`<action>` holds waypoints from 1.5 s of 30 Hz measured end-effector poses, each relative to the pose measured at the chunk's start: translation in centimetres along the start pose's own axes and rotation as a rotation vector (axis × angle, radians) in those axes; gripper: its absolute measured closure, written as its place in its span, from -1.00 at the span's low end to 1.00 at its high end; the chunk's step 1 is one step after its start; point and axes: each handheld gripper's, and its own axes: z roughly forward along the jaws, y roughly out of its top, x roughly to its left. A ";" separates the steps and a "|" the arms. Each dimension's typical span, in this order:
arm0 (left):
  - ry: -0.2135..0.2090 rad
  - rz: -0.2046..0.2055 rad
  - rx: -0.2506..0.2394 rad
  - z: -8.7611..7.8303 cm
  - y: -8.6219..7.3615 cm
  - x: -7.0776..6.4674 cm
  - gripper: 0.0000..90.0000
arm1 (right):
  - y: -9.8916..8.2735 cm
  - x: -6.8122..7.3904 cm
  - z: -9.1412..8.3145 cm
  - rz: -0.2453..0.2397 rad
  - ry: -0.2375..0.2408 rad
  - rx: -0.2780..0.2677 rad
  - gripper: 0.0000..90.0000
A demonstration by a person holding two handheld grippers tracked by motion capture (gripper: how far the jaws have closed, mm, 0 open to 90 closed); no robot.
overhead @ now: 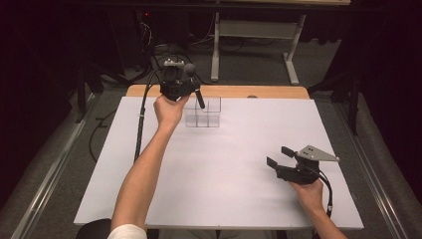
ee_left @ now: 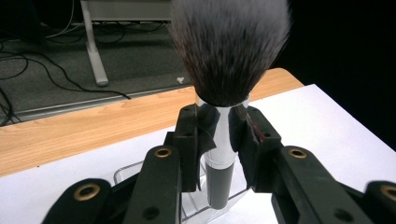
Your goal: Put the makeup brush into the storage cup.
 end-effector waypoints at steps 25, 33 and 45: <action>0.057 0.026 0.032 1.9 -0.7 -0.1 0.56 | 0.0 0.0 0.1 -0.002 -0.001 0.013 -0.38; 0.062 0.027 0.044 2.4 -0.9 -0.2 0.56 | 0.0 0.0 0.0 -0.011 -0.002 0.005 -0.38; 0.076 0.050 0.071 3.1 -1.3 -0.5 0.56 | 0.0 0.1 0.0 -0.023 -0.007 0.009 -0.37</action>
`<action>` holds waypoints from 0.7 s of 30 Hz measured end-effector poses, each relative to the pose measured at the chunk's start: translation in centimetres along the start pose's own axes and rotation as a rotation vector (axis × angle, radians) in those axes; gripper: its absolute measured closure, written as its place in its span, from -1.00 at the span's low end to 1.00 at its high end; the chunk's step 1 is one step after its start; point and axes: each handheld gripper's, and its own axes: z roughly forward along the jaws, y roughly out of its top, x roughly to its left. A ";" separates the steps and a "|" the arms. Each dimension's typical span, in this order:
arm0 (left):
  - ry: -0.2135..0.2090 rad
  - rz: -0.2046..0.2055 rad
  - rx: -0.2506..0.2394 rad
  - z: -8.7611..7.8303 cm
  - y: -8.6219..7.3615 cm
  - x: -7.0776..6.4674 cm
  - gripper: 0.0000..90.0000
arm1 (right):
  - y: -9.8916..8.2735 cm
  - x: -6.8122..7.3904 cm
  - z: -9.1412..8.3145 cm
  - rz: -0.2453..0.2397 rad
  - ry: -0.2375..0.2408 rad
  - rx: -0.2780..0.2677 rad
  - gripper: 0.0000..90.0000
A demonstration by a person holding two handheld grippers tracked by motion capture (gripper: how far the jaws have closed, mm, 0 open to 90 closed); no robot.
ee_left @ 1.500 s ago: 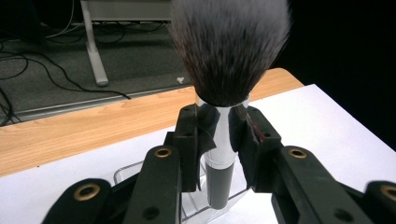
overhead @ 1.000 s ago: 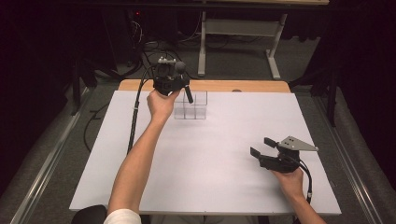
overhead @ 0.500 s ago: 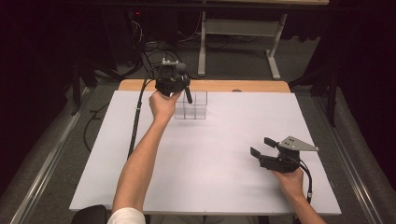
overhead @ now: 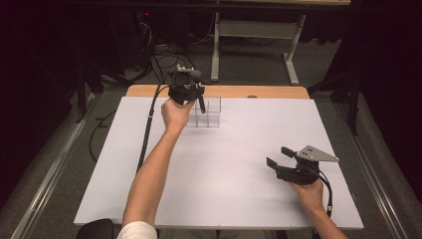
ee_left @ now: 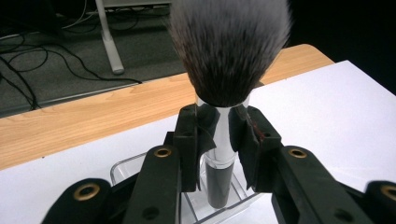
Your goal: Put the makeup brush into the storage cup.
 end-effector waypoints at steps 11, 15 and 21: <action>-0.001 -0.001 0.019 0.6 -0.3 -0.1 0.56 | 0.0 0.1 0.1 0.004 -0.002 0.006 -0.37; -0.001 -0.001 0.027 0.9 -0.4 -0.2 0.56 | 0.0 0.0 0.0 0.006 -0.004 0.006 -0.37; 0.003 0.006 0.042 1.2 -0.6 -0.4 0.56 | 0.0 0.1 0.0 0.001 -0.003 0.005 -0.37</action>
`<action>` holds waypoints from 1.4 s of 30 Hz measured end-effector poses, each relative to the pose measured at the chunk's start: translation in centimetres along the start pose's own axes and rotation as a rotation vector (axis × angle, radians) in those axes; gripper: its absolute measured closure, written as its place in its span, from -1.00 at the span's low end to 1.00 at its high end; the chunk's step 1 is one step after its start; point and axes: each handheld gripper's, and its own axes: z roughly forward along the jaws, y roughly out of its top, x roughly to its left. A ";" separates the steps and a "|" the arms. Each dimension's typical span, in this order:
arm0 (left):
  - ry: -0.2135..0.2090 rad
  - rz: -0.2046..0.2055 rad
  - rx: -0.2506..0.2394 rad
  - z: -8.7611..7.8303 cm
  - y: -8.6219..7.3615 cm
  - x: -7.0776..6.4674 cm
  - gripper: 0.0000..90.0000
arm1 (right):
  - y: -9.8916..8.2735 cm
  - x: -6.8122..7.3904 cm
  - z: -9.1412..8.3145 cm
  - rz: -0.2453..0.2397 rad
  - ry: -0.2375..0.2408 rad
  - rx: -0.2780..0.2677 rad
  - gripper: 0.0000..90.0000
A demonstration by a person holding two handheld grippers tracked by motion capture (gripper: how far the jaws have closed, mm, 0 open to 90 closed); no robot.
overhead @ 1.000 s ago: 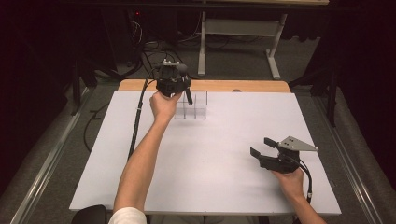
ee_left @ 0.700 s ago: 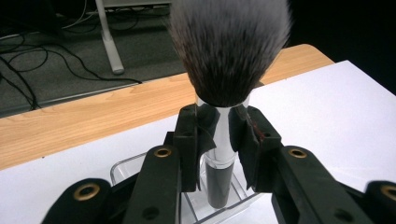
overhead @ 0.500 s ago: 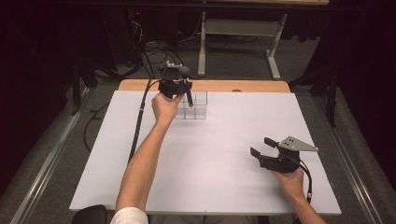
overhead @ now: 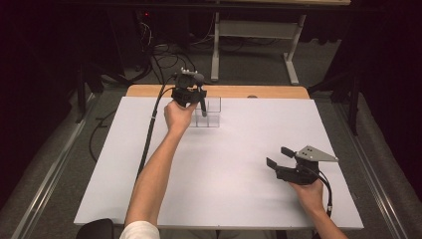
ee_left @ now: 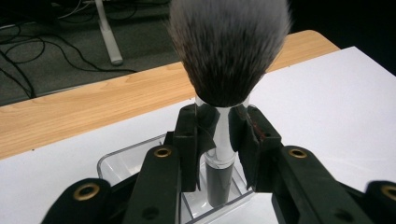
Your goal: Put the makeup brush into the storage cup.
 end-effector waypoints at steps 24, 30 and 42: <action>0.014 0.002 0.039 0.1 -0.4 0.6 -0.07 | 0.0 0.0 0.0 0.000 -0.003 0.002 -0.37; 0.029 0.017 -0.001 -1.0 -0.6 0.3 -0.24 | 0.0 0.0 0.0 -0.008 -0.004 0.000 -0.37; -0.001 0.037 -0.049 -2.6 -0.4 0.2 -0.27 | 0.0 0.0 0.0 -0.006 -0.006 -0.005 -0.37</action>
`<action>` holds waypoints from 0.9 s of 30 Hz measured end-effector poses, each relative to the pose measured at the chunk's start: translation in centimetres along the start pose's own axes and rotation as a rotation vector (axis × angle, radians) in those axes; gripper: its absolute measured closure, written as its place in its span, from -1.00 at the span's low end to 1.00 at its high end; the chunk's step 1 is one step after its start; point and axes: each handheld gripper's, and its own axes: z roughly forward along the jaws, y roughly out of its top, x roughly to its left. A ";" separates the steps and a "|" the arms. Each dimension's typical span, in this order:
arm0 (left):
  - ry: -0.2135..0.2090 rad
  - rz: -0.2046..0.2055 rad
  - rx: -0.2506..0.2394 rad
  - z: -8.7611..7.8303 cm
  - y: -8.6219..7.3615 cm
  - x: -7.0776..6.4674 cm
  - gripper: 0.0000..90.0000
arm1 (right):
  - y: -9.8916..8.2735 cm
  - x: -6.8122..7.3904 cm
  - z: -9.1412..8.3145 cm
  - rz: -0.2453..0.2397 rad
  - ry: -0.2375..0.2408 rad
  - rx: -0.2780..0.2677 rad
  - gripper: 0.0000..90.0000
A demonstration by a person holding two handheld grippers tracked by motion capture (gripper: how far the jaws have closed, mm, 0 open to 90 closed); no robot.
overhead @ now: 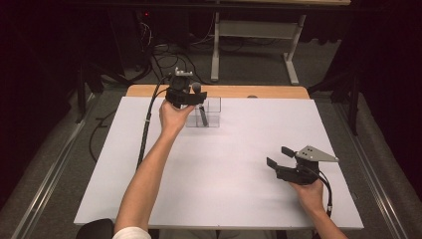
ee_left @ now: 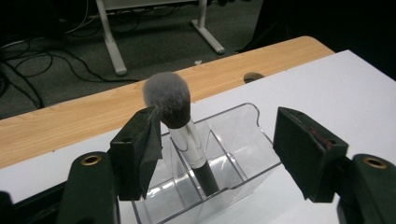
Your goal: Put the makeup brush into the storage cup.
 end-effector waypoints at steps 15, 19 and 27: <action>-0.018 0.022 -0.032 -1.7 0.2 -0.2 -0.27 | 0.0 0.0 0.0 0.006 -0.002 0.002 -0.37; -0.023 0.033 -0.038 -2.1 0.2 -0.3 -0.27 | 0.0 0.0 0.0 0.008 -0.001 0.005 -0.37; -0.041 0.035 -0.050 -2.7 0.2 -0.4 -0.27 | 0.0 -0.1 0.0 0.003 -0.002 0.001 -0.37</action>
